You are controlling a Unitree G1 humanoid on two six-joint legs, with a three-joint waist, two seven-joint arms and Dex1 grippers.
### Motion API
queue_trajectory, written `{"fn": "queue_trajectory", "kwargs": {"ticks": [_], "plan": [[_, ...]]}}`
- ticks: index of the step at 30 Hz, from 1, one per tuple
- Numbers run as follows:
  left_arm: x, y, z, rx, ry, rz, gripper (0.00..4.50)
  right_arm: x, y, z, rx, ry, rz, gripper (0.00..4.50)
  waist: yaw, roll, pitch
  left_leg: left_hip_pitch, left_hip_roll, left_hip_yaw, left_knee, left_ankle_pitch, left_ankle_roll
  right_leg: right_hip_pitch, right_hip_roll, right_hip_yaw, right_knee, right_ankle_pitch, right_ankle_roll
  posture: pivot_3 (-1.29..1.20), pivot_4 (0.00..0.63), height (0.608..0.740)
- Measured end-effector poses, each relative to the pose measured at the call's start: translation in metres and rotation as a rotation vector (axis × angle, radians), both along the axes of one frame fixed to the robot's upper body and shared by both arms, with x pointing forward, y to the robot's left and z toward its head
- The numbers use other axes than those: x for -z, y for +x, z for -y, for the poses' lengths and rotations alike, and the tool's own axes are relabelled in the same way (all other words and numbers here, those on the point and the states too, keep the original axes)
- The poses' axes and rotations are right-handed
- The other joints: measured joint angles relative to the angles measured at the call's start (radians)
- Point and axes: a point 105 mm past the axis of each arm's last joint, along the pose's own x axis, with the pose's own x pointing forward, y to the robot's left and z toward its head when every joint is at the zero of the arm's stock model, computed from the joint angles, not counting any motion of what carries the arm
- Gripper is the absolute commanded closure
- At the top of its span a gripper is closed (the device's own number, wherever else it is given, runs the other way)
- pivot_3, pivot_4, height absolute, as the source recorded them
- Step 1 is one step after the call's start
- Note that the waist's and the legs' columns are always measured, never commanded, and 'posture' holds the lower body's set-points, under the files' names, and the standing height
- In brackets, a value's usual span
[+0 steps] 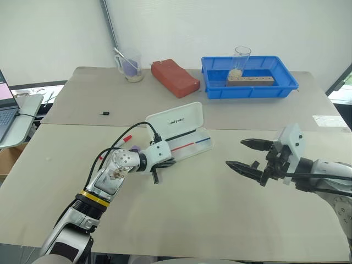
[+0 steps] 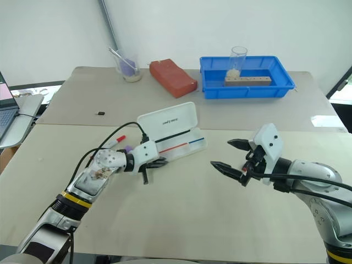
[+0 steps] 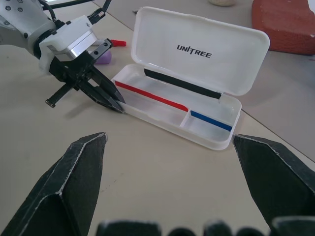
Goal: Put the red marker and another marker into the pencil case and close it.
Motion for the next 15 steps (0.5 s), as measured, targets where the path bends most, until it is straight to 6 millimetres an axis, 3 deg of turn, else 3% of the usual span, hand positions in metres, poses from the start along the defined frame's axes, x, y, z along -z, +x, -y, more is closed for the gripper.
{"fn": "queue_trajectory", "kwargs": {"ticks": [4,8,15], "plan": [[-0.002,-0.004,-0.006,0.057,0.023,0.015,4.45,-0.005,0.002,-0.001,-0.011,-0.001,0.018,0.00,-0.001,0.000,0.000,0.000,0.000,0.000,0.000,0.000,0.000,0.000,0.000,0.000,0.000,0.000,0.000,0.00,0.150,0.740],[-0.004,-0.026,-0.015,0.236,0.075,0.021,4.45,-0.009,0.005,0.000,-0.022,-0.014,0.022,0.00,-0.001,0.003,-0.001,0.000,0.000,0.001,0.000,0.000,0.000,0.000,0.000,0.000,0.000,0.000,0.000,0.00,0.150,0.740],[-0.002,-0.046,-0.011,0.389,0.079,0.053,4.45,-0.007,-0.002,-0.004,-0.074,-0.036,-0.002,0.00,0.004,0.004,-0.002,-0.001,0.001,0.001,0.000,0.000,0.000,0.000,-0.001,0.000,0.000,0.000,0.000,0.00,0.150,0.740]]}}
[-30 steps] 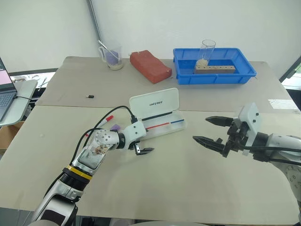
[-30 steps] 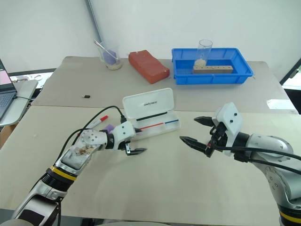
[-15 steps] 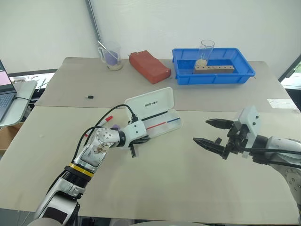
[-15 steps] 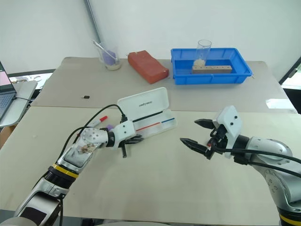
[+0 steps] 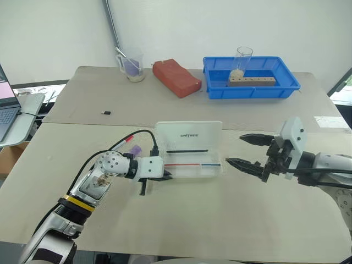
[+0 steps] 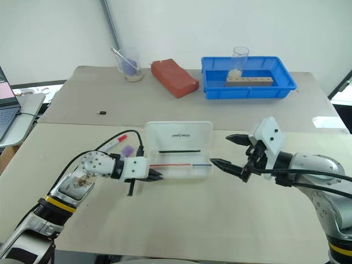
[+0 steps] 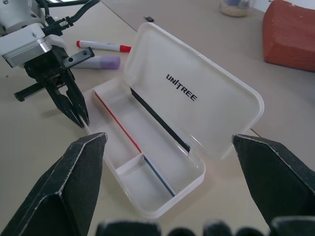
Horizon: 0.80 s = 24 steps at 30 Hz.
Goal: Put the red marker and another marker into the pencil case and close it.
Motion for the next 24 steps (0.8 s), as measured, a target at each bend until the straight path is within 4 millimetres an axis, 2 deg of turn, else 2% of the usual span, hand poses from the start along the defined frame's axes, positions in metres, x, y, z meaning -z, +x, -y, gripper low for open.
{"fn": "queue_trajectory", "kwargs": {"ticks": [9,24], "plan": [[0.002,0.003,0.004,0.051,-0.001,0.052,4.45,0.018,-0.026,-0.003,-0.120,-0.067,-0.122,0.00,-0.003,-0.001,0.001,0.000,0.001,0.000,0.003,0.000,0.000,0.000,0.001,0.000,0.001,0.000,0.000,0.00,0.150,0.740],[0.005,0.001,0.003,0.069,0.015,0.046,4.45,0.025,-0.024,0.005,-0.108,-0.072,-0.112,0.00,-0.003,-0.001,0.001,-0.001,0.000,-0.001,0.006,0.000,0.000,0.001,0.001,-0.001,0.001,0.000,0.001,0.00,0.150,0.740]]}}
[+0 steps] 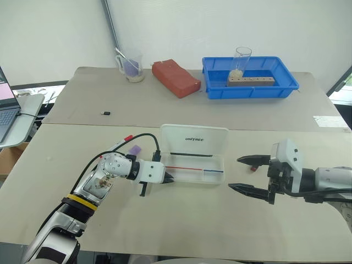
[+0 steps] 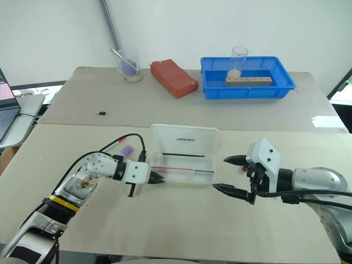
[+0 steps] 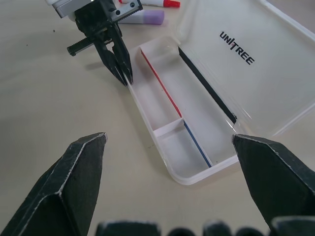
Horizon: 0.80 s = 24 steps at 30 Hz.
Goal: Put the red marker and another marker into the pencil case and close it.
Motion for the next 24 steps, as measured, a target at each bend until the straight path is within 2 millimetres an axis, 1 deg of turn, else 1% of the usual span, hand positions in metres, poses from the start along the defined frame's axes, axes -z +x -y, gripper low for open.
{"fn": "queue_trajectory", "kwargs": {"ticks": [3,7,12,16,23,24], "plan": [[0.005,-0.004,0.001,0.001,-0.008,-0.023,4.45,-0.002,0.002,0.000,0.002,-0.001,0.013,0.00,0.000,0.000,0.000,0.000,0.000,0.000,0.000,0.000,0.000,0.000,0.000,0.000,0.000,0.000,0.000,0.00,0.150,0.740],[0.005,-0.006,0.002,-0.001,-0.012,-0.034,4.45,-0.008,0.005,-0.003,-0.002,0.007,0.041,0.00,0.001,0.000,0.000,0.000,0.000,0.000,0.000,0.000,0.000,0.000,0.000,0.000,0.000,0.000,0.000,0.00,0.150,0.740],[0.006,-0.010,0.004,-0.010,-0.019,-0.058,4.45,-0.007,0.007,-0.007,-0.004,0.013,0.031,0.00,-0.001,0.000,0.000,0.000,0.000,0.000,0.000,0.000,0.000,0.000,0.000,0.000,0.000,0.000,0.000,0.00,0.150,0.740],[0.007,-0.015,0.005,-0.017,-0.026,-0.076,4.45,-0.012,0.009,-0.010,-0.016,0.022,0.044,0.00,0.000,0.000,0.000,0.000,0.000,0.000,0.000,0.000,0.000,0.000,0.000,0.000,0.000,0.000,0.000,0.00,0.150,0.740],[0.008,-0.017,0.004,-0.030,-0.033,-0.073,4.45,-0.013,0.011,-0.010,-0.012,0.026,0.037,0.00,-0.001,0.001,-0.001,0.001,0.000,0.000,0.000,0.000,0.000,0.001,0.000,0.000,0.000,0.000,0.000,0.00,0.150,0.740],[0.008,-0.018,0.004,-0.029,-0.034,-0.073,4.12,-0.014,0.012,-0.010,-0.013,0.026,0.039,0.00,0.000,0.001,-0.001,0.001,0.000,0.000,0.000,0.000,0.000,0.001,0.000,0.000,0.000,0.000,0.000,0.00,0.150,0.740]]}}
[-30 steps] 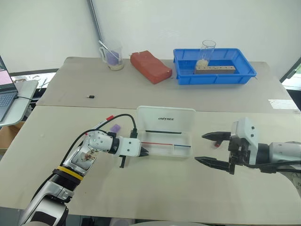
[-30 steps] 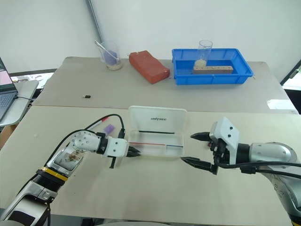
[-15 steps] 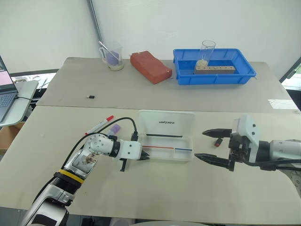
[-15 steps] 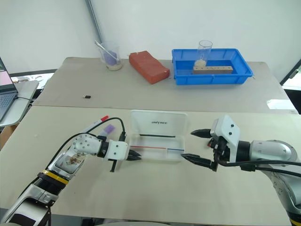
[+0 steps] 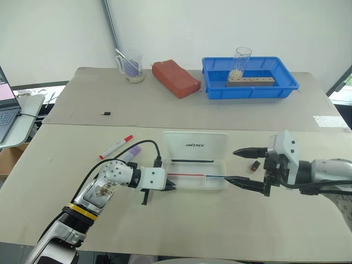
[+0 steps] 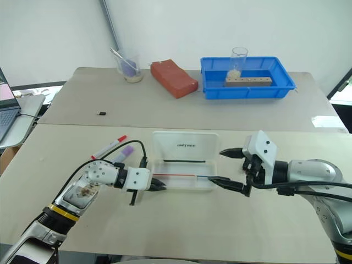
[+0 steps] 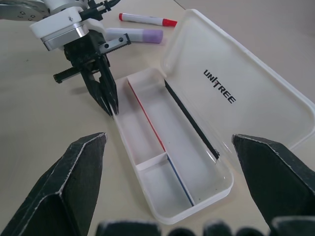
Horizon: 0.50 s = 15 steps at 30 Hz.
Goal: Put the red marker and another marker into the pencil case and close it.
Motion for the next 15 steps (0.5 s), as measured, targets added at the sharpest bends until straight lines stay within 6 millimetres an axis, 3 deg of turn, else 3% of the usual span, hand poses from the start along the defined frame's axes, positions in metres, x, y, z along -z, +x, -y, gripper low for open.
{"fn": "queue_trajectory", "kwargs": {"ticks": [2,9,15], "plan": [[0.001,-0.001,0.000,-0.003,-0.001,-0.003,3.48,0.000,0.000,0.000,0.001,-0.001,-0.005,0.00,0.001,0.000,0.000,0.000,0.000,0.000,0.000,0.000,0.000,0.000,0.000,0.000,0.000,0.000,0.000,0.00,0.150,0.740],[-0.009,-0.008,-0.008,-0.014,-0.012,-0.002,0.05,0.002,0.000,0.001,0.003,-0.001,-0.019,0.00,-0.001,0.000,0.000,0.000,0.000,0.000,0.000,0.000,0.000,0.000,0.000,0.000,0.000,0.000,0.000,0.00,0.150,0.740],[-0.026,-0.013,-0.038,-0.105,-0.017,0.043,0.05,0.006,0.000,-0.002,-0.014,-0.002,-0.035,0.00,-0.001,0.001,0.000,0.000,0.001,0.000,0.000,0.000,0.000,0.000,-0.001,0.000,0.000,0.000,0.000,0.00,0.150,0.740]]}}
